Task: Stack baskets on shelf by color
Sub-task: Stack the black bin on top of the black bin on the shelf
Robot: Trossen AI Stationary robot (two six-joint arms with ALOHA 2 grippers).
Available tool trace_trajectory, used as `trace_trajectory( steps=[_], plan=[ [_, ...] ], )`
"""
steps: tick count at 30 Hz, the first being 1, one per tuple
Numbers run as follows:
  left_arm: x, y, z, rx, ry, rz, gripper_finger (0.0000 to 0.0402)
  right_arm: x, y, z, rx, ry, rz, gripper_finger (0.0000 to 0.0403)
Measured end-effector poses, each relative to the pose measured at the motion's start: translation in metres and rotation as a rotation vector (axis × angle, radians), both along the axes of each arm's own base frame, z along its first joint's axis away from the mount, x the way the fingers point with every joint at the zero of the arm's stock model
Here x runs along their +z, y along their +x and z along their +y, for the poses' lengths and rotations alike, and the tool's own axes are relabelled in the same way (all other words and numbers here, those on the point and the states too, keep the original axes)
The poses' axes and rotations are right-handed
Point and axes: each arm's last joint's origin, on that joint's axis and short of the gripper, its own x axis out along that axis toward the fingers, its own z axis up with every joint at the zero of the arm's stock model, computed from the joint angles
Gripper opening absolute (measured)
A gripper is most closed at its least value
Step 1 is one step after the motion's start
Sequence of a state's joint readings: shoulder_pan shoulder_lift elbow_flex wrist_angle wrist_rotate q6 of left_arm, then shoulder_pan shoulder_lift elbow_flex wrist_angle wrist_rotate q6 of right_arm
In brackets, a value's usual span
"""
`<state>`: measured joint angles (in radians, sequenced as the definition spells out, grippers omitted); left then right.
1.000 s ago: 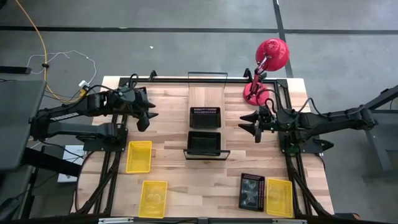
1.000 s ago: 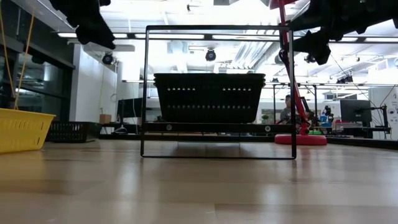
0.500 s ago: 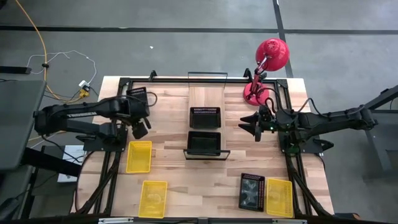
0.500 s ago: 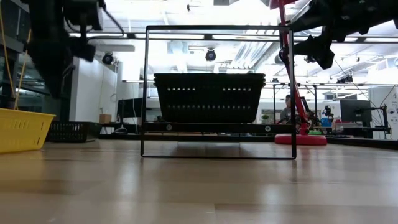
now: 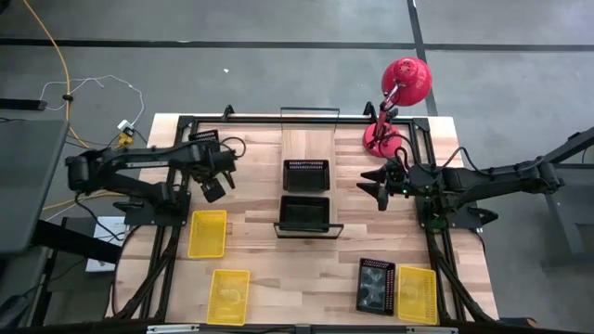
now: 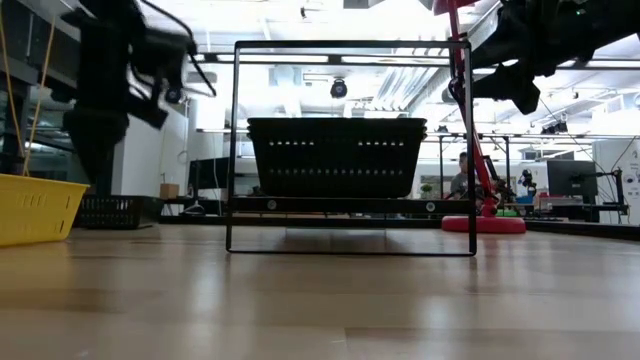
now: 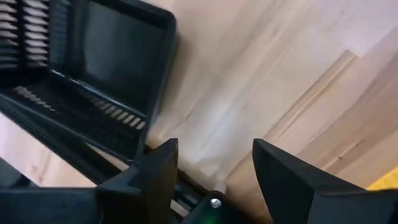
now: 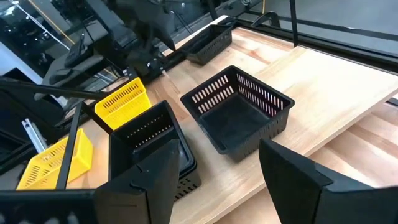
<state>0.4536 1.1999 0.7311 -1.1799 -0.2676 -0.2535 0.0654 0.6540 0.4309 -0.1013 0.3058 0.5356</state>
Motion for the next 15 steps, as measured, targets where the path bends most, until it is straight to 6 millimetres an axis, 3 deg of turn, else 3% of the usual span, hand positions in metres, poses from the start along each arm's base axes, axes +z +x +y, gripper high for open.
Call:
trace_trajectory(
  steps=[7,15],
  plan=[
    [-0.023,0.004,0.017,0.078,-0.044,0.157,0.0195,0.000,0.000,0.000,0.007,-0.018,0.005,0.0206],
    [-0.024,0.000,0.024,0.136,-0.001,0.184,0.0195,0.000,0.000,0.000,0.007,-0.018,0.004,0.0206]
  ],
)
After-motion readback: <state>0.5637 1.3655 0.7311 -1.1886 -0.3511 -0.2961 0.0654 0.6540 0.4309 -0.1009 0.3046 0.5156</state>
